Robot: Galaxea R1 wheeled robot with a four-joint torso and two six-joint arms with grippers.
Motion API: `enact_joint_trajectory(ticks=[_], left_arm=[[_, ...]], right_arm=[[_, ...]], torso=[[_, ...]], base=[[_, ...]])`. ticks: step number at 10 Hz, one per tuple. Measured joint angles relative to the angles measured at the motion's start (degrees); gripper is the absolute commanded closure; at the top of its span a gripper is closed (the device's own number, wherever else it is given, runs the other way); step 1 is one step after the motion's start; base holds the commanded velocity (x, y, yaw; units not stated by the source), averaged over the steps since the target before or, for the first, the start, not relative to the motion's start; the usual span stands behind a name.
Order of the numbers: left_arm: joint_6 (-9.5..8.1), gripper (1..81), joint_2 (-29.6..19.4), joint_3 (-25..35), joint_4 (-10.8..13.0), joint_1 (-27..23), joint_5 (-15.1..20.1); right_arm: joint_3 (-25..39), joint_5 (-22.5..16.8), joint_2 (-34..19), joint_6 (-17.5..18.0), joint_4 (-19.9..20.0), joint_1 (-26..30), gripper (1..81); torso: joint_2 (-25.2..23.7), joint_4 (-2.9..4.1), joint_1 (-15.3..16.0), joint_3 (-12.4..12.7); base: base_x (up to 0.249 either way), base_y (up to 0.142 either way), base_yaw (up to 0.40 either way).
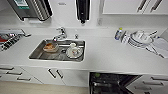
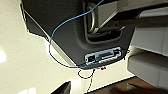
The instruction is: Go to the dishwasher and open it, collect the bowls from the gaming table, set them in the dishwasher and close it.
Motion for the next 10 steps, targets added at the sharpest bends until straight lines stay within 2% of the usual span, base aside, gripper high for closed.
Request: enact_joint_trajectory(ticks=[3, 6, 10], left_arm=[[-0.01, 1.0, 0.00, 0.00, 0.00, 0.02, 0.02], [0.00, 1.0, 0.00, 0.00, 0.00, 0.02, 0.05], [0.00, 1.0, 0.12, -0.77, 0.00, 0.24, 0.09]], right_arm=[[-6.45, 5.77, 4.01, -0.74, -1.74, -8.72, 1.0], [-14.06, 10.83, 12.63, -0.99, -3.45, -13.73, 1.0], [-21.14, 13.67, 20.59, -1.02, -4.91, -17.85, 1.0]], torso=[[-1.75, 0.00, 1.05, 0.02], [-7.67, 0.00, 4.70, 0.05], [-15.65, 0.00, 9.66, 0.09]], base=[[0.000, 0.000, 0.000], [0.000, 0.000, 0.000], [0.000, 0.000, 0.000]])
